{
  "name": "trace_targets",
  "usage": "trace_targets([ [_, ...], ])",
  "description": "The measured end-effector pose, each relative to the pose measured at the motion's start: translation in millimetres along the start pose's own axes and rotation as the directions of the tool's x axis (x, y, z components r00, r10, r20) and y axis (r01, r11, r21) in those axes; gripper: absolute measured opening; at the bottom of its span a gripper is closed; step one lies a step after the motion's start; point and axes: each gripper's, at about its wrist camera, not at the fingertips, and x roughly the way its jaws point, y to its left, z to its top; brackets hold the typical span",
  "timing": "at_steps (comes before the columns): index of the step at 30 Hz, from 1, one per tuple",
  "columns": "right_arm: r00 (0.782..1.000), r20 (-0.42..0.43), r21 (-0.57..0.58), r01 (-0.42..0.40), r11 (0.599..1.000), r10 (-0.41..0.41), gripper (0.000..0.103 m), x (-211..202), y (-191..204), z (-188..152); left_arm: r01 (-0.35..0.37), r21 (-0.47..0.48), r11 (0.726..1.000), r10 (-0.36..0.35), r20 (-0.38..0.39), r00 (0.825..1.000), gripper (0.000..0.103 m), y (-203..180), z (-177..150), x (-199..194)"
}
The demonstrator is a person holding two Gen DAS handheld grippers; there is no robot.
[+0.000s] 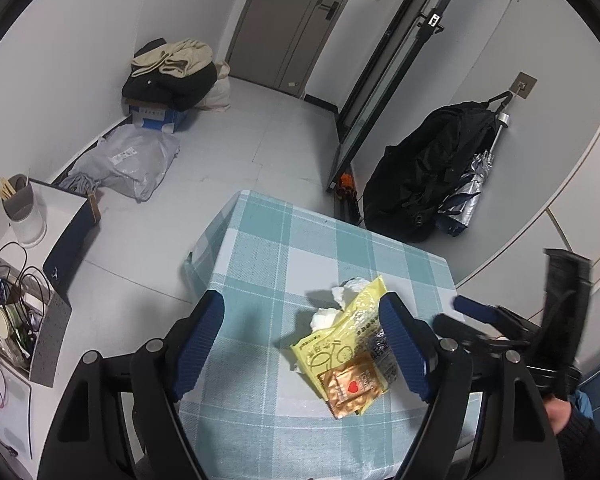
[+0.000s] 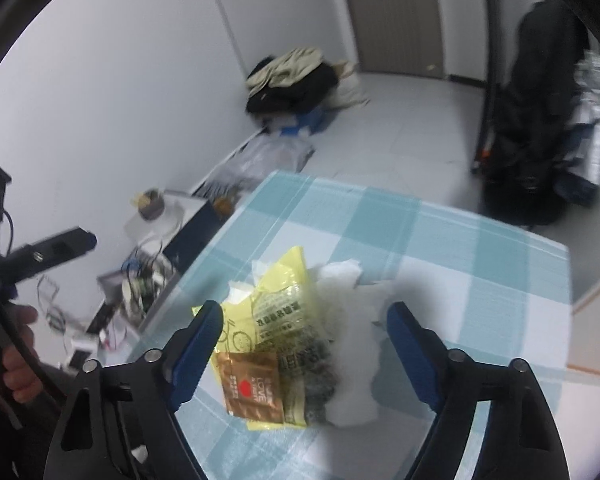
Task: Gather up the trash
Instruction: 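Grasp the yellow snack bag with the right tool and lift it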
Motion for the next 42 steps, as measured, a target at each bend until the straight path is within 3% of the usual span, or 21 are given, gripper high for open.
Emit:
trace_targets([
  [7, 0.998, -0.059, -0.074, 0.032, 0.997, -0.036, 0.063, 30, 7, 4, -0.001, -0.017, 1.000, 0.001, -0.032, 0.999, 0.077, 8, 1, 7],
  [9, 0.998, -0.059, -0.065, 0.032, 0.997, -0.036, 0.052, 32, 6, 5, -0.001, -0.021, 1.000, 0.000, -0.041, 0.999, 0.077, 11, 1, 9],
  [22, 0.991, -0.136, -0.029, 0.011, 1.000, -0.015, 0.007, 49, 2, 6, 0.000, -0.039, 0.999, -0.003, -0.080, 0.997, 0.077, 17, -1, 14],
  [27, 0.991, -0.131, -0.024, -0.001, 1.000, -0.002, 0.003, 43, 2, 6, -0.002, -0.044, 0.999, -0.002, -0.087, 0.996, 0.077, 16, -2, 16],
  [36, 1.000, -0.012, -0.013, -0.017, 1.000, 0.016, 0.003, 4, 5, 6, 0.018, -0.059, 0.998, -0.026, -0.136, 0.990, 0.077, 12, -8, 24],
  [42, 0.994, 0.104, 0.069, 0.035, 0.997, -0.042, 0.003, -31, -11, 6, 0.022, -0.077, 0.997, -0.037, -0.198, 0.979, 0.077, 6, -19, 38],
])
